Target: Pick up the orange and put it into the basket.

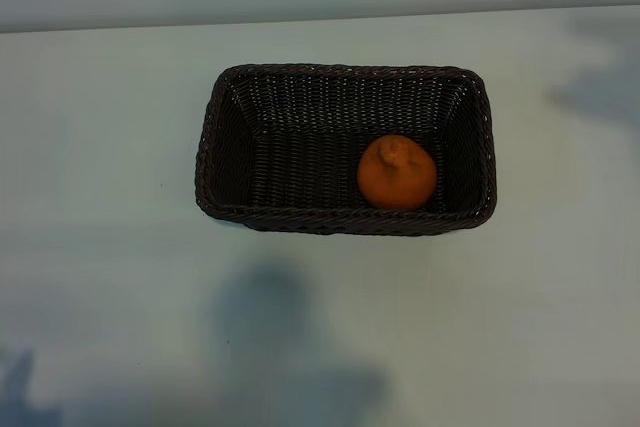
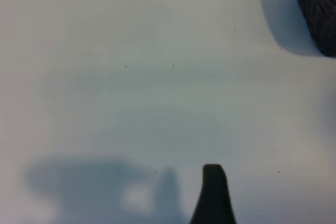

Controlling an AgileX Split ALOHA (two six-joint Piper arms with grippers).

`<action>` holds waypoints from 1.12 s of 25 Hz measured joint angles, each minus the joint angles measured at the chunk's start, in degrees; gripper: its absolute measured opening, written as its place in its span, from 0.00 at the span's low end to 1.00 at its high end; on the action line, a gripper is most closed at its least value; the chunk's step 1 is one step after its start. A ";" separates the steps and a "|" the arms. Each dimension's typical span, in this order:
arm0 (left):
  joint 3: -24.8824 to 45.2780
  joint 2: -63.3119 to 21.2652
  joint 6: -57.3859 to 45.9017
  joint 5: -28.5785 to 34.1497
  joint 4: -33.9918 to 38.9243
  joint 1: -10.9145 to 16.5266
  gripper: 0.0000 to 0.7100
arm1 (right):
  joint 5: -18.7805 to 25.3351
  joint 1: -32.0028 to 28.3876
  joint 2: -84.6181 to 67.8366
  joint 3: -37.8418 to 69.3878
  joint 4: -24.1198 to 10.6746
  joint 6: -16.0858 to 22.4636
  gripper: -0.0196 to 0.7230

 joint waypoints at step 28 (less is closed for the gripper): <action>0.00 0.00 -0.05 0.00 0.00 0.00 0.79 | -7.46 0.00 -58.92 46.21 -1.73 2.57 0.83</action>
